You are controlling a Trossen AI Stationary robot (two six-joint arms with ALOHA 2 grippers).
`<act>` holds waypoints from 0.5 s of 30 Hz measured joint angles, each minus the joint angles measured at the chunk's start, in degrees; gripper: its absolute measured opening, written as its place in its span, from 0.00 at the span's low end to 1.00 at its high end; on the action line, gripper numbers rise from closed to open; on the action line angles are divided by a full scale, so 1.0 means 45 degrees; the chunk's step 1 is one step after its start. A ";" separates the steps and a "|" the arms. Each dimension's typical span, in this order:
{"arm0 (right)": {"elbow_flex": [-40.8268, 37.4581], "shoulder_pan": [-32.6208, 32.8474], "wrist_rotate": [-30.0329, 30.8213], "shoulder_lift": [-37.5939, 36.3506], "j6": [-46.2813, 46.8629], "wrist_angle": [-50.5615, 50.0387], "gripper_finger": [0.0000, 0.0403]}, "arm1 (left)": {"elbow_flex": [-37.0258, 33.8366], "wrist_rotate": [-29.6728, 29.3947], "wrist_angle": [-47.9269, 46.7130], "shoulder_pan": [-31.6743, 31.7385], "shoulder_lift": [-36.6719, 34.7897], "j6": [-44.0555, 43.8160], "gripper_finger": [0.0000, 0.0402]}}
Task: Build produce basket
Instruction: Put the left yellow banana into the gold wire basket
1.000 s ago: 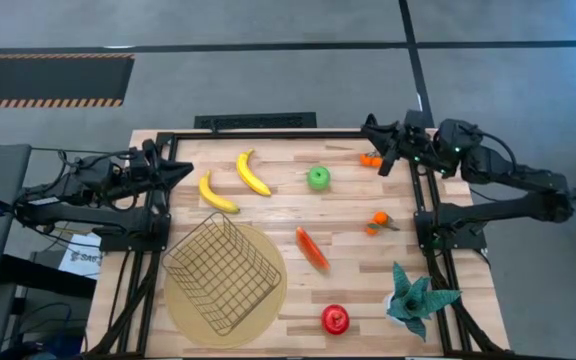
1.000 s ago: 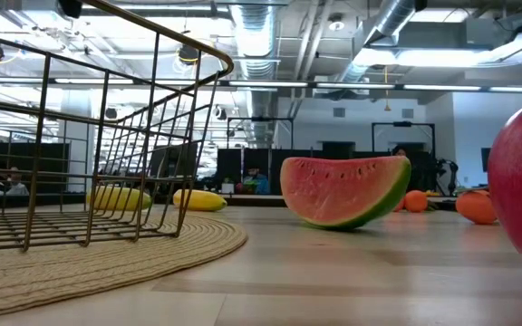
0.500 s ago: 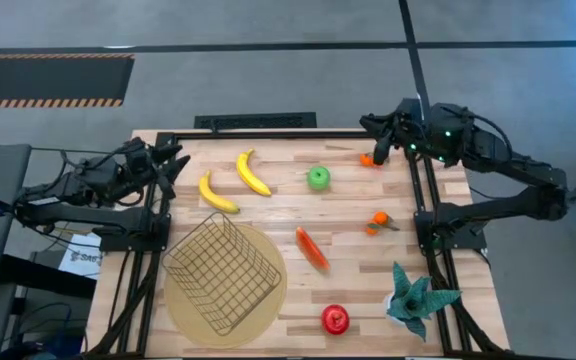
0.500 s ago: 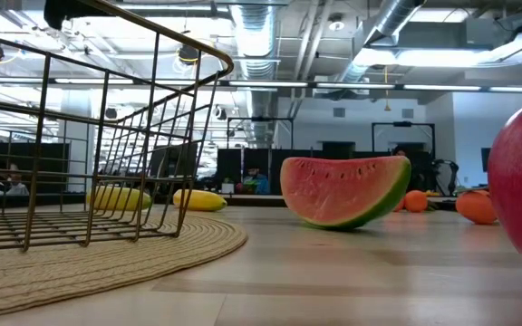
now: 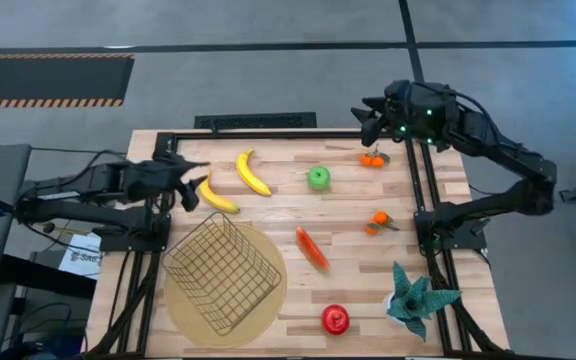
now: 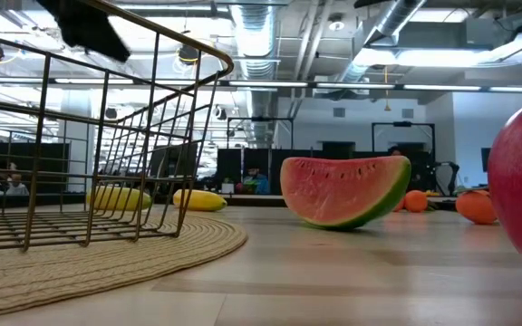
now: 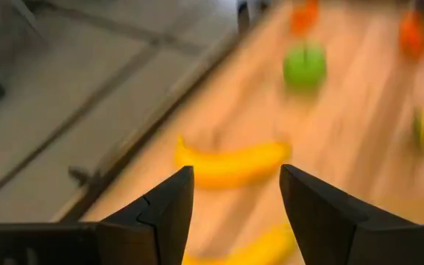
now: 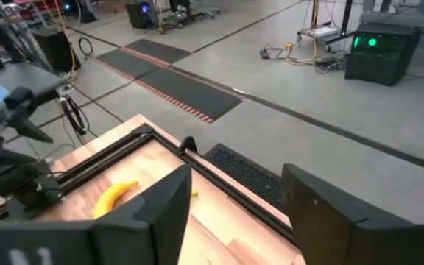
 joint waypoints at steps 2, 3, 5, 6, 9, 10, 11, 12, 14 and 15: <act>0.0523 0.0054 -0.0037 0.0119 -0.0005 -0.0587 0.61 | 0.0634 0.0699 -0.1254 0.0220 0.0852 0.0123 0.48; 0.0781 0.0120 -0.0068 0.0155 -0.0005 -0.0777 0.61 | 0.0975 0.1025 -0.1848 0.0338 0.1311 0.0198 0.48; 0.1178 0.0227 -0.0280 0.0165 -0.0007 -0.1249 0.61 | 0.1648 0.1599 -0.3073 0.0590 0.2184 0.0500 0.48; 0.1345 0.0269 -0.0287 0.0160 -0.0051 -0.1381 0.60 | 0.2011 0.1814 -0.3521 0.0719 0.2615 0.0704 0.48; 0.1713 0.0548 -0.0414 0.0104 -0.0162 -0.1693 0.60 | 0.2890 0.2134 -0.4987 0.1209 0.3929 0.1730 0.48; 0.1817 0.0619 -0.0498 0.0080 -0.0225 -0.1780 0.60 | 0.3115 0.2145 -0.5425 0.1405 0.4364 0.2107 0.48; 0.1929 0.0671 -0.0597 0.0061 -0.0350 -0.1789 0.60 | 0.3323 0.2143 -0.5755 0.1645 0.4805 0.2528 0.48; 0.2034 0.0767 -0.0648 0.0053 -0.0463 -0.1776 0.60 | 0.3502 0.2150 -0.6099 0.1881 0.5225 0.3000 0.48; 0.2253 0.0935 -0.0838 0.0054 -0.0569 -0.1947 0.60 | 0.3685 0.2174 -0.6537 0.2330 0.5979 0.3925 0.48; 0.2373 0.0989 -0.0981 0.0068 -0.0573 -0.2073 0.60 | 0.3736 0.2298 -0.6576 0.2533 0.6339 0.4380 0.48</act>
